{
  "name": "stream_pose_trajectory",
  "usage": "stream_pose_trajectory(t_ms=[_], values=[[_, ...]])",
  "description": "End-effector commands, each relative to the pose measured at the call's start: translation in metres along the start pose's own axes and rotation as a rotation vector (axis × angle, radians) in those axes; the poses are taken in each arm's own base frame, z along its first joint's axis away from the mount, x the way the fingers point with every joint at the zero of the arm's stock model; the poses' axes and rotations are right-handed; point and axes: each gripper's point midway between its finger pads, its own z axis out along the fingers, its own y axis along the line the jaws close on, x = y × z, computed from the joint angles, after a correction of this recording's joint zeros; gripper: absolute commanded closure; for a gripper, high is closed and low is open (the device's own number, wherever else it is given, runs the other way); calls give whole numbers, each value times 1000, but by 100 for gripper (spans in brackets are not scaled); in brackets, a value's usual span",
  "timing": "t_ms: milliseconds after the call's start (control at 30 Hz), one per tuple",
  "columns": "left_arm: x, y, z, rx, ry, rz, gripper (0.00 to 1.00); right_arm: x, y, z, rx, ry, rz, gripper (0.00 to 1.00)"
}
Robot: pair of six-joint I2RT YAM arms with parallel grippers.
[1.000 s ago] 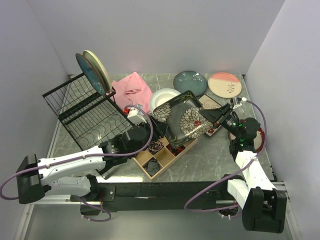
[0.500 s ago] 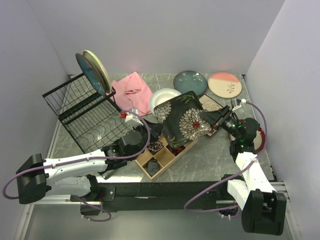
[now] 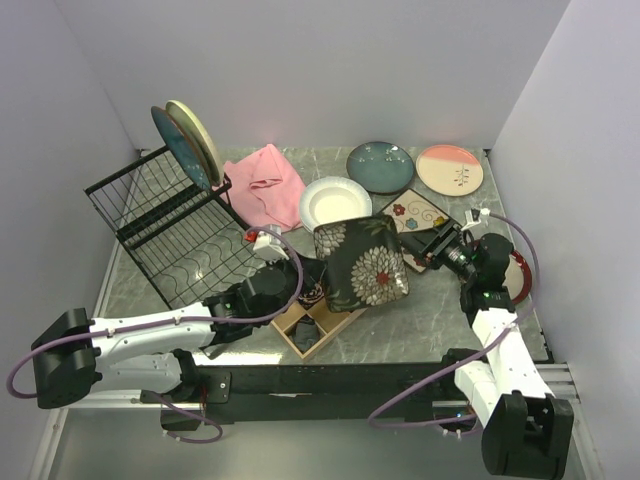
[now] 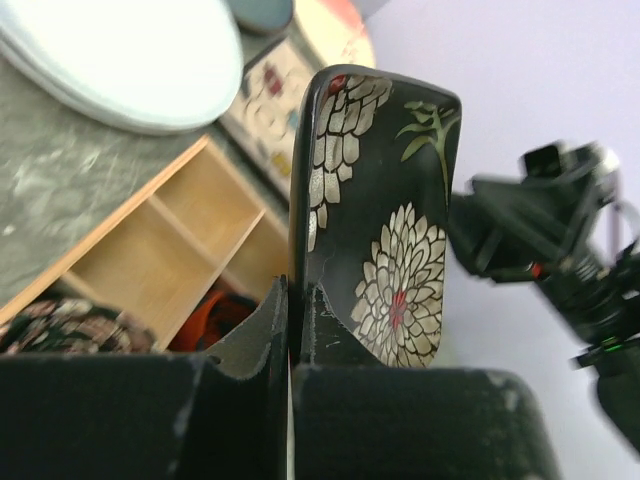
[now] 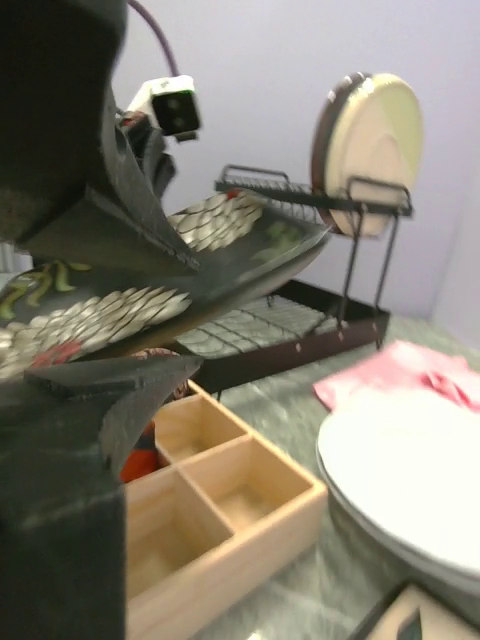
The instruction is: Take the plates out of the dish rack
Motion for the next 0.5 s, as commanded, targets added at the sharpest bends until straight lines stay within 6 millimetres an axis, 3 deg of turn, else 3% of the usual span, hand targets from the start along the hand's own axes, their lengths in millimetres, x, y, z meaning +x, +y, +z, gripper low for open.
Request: stream_pose_trajectory(t_ms=[0,133,200,233,300,333,367,467], values=[[-43,-64,-11,185,-81,-151,99,-26,9,-5,65,-118,-95,45],[-45,-66,-11,204,-82,-188,99,-40,22,-15,101,-193,-162,37],[-44,-70,-9,213,-74,-190,99,-46,22,-21,150,-233,-175,26],[-44,-72,-8,215,-73,-187,99,-54,35,-24,147,-262,-196,21],[-42,-79,-3,219,-59,-180,99,-60,41,-32,186,-289,-206,3],[-41,-81,-2,220,-53,-179,99,-72,61,-38,180,-341,-233,0],[-39,-84,1,225,-46,-180,99,-73,64,-43,205,-347,-229,0],[-27,-90,8,243,-8,-194,99,-86,101,-61,203,-419,-274,0]])
